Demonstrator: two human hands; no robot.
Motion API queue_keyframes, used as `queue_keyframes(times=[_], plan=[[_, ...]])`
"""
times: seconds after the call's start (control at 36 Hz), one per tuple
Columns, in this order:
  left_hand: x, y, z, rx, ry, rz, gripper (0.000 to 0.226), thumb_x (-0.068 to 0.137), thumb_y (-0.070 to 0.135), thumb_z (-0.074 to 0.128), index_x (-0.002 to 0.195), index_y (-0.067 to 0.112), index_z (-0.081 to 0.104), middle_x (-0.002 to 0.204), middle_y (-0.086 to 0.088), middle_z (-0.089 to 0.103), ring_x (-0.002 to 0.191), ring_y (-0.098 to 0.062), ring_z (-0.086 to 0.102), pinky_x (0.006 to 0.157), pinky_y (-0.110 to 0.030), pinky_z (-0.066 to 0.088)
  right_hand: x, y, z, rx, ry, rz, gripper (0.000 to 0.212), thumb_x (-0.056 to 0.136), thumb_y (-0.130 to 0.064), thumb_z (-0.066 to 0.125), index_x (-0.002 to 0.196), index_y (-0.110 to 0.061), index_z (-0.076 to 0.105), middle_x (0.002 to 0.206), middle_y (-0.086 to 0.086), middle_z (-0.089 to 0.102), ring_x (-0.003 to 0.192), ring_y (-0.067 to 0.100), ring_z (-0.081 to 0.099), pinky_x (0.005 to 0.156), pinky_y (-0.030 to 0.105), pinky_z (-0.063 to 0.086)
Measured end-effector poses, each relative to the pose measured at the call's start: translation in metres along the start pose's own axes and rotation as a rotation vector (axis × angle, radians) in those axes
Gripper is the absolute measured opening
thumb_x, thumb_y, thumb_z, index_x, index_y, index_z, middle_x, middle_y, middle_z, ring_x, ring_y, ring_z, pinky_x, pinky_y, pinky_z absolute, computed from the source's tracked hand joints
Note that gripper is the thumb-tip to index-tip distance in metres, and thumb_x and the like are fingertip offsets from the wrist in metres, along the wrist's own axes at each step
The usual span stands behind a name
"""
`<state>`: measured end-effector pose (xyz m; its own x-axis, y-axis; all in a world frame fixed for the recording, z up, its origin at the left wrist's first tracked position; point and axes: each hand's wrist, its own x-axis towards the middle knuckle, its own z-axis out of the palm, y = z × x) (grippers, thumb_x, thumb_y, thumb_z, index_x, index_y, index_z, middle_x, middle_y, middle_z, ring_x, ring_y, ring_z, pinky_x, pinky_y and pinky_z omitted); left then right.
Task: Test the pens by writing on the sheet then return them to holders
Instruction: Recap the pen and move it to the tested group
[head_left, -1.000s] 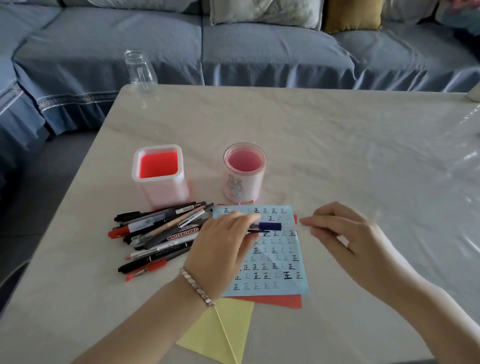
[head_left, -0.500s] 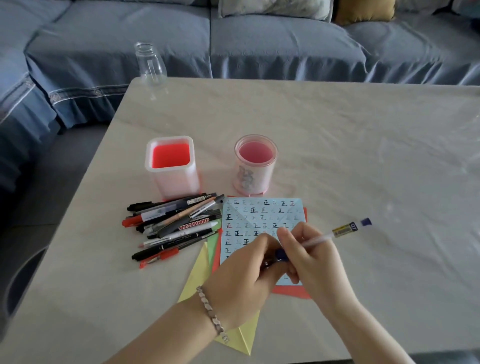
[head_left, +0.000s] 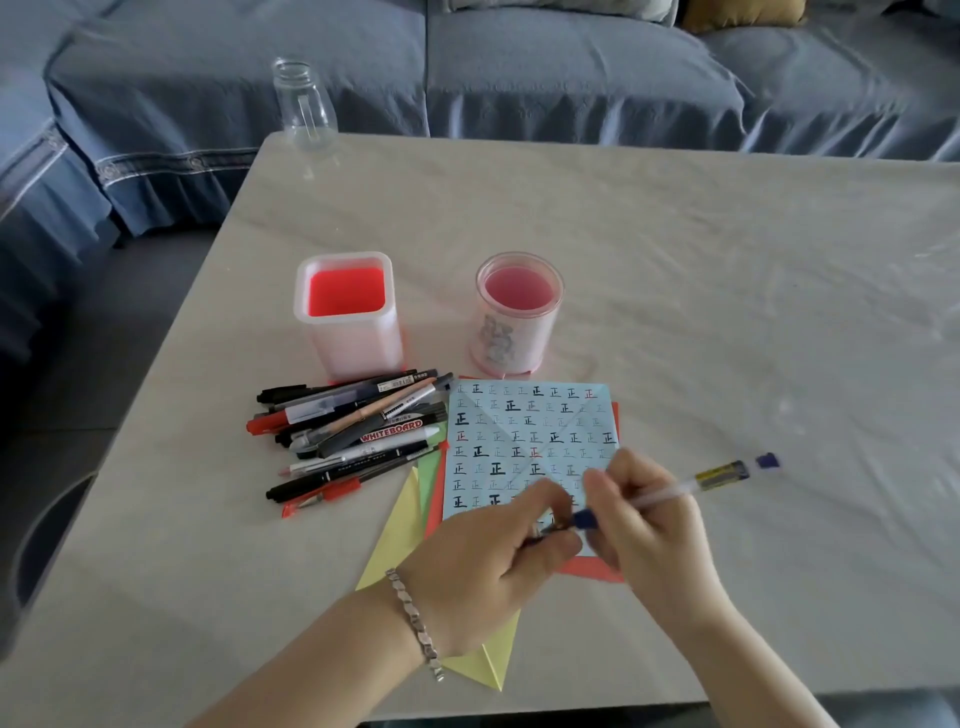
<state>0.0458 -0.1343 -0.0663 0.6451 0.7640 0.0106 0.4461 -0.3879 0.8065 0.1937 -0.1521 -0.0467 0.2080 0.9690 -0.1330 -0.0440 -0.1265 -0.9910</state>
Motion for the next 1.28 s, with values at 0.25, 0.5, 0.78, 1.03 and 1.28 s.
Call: queue_keyframes(times=[0.25,0.5,0.78,1.03,1.28], plan=[[0.006,-0.037,0.005,0.459,0.196,-0.145,0.003,0.092,0.016,0.047,0.093,0.015,0.044,0.087,0.007,0.044,0.081,-0.013,0.042,0.073,-0.025,0.041,0.002,0.013,-0.030,0.023,0.298,0.136,0.027,0.093,-0.014,0.050,0.068,-0.010,0.040,0.036,-0.007,0.037,0.036,0.008,0.030,0.039,0.014,0.028],[0.001,-0.055,0.027,0.623,0.402,-0.037,0.015,0.083,0.018,0.049,0.098,0.020,0.046,0.098,-0.002,0.057,0.091,-0.018,0.042,0.084,-0.031,0.030,-0.004,0.027,-0.045,-0.021,0.289,0.151,0.024,0.092,-0.013,0.049,0.071,-0.004,0.054,0.047,0.004,0.057,0.044,0.016,0.053,0.046,0.024,0.043],[-0.017,-0.033,0.059,0.649,0.070,0.168,0.039,0.088,0.033,0.037,0.125,0.027,0.047,0.136,-0.014,0.048,0.129,-0.026,0.043,0.103,-0.043,0.039,-0.008,0.046,-0.037,-0.170,0.377,0.022,0.031,0.081,-0.014,0.067,0.059,-0.003,0.048,0.043,0.010,0.056,0.037,0.012,0.048,0.043,0.018,0.041],[-0.017,-0.045,0.069,0.643,0.042,0.132,0.043,0.086,0.040,0.039,0.127,0.027,0.048,0.142,-0.012,0.042,0.132,-0.026,0.032,0.104,-0.042,0.024,-0.006,0.073,-0.023,-0.274,0.494,-0.007,0.045,0.080,-0.007,0.063,0.047,-0.014,0.034,0.040,-0.004,0.037,0.047,0.018,0.037,0.047,0.026,0.030],[-0.017,-0.046,0.069,0.594,0.057,0.137,0.042,0.086,0.040,0.043,0.123,0.026,0.056,0.142,-0.011,0.041,0.132,-0.027,0.034,0.106,-0.042,0.024,-0.003,0.076,-0.017,-0.373,0.491,-0.108,0.045,0.082,0.005,0.055,0.050,-0.012,0.029,0.045,-0.004,0.036,0.043,0.007,0.031,0.040,0.013,0.024]])
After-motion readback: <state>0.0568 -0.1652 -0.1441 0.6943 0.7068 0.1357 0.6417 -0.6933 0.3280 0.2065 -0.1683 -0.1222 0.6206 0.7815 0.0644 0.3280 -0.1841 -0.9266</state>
